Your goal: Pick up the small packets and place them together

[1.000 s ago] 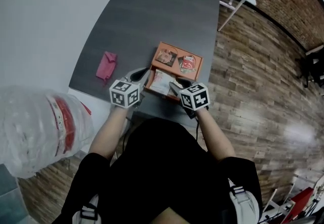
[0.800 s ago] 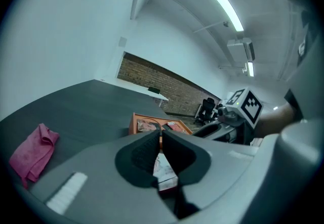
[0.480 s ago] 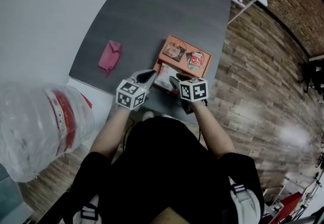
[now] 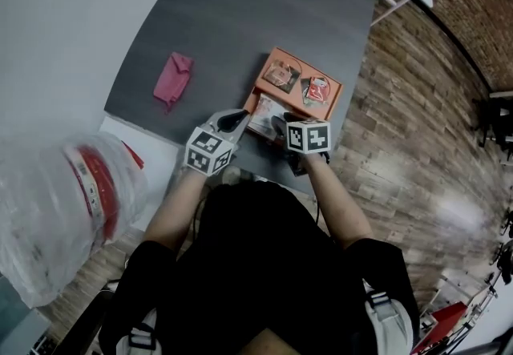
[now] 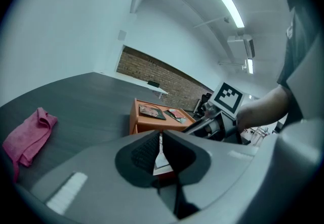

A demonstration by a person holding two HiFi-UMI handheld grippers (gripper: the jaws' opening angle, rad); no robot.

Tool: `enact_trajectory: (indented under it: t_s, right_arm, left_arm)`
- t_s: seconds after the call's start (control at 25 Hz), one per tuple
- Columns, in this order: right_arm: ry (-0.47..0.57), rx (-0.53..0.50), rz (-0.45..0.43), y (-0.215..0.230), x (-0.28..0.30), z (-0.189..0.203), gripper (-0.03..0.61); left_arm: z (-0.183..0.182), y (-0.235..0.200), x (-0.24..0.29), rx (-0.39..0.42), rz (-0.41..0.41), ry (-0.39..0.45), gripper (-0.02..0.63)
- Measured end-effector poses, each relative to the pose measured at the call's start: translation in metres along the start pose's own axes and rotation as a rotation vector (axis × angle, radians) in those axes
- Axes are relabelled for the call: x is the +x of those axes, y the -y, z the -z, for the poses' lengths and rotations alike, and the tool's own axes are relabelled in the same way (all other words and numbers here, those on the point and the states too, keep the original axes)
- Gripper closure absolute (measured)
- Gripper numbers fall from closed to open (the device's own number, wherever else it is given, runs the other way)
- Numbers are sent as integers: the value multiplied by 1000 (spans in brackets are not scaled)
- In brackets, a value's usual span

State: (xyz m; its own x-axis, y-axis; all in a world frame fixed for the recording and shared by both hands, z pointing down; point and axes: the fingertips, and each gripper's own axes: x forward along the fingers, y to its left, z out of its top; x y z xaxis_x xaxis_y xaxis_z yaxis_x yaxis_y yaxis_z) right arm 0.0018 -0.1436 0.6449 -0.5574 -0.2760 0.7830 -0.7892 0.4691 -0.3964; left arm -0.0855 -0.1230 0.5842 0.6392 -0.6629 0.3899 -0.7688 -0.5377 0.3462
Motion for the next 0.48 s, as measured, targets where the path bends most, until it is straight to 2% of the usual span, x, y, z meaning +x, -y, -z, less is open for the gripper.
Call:
enact_trajectory:
  t_s: [0.16, 0.48]
  right_arm:
    - [7, 98, -25, 3, 5, 1, 396]
    - [-10, 198, -49, 10, 15, 8, 371]
  left_arm:
    - [11, 3, 4, 12, 12, -35, 597]
    - [22, 5, 6, 1, 23, -64, 597]
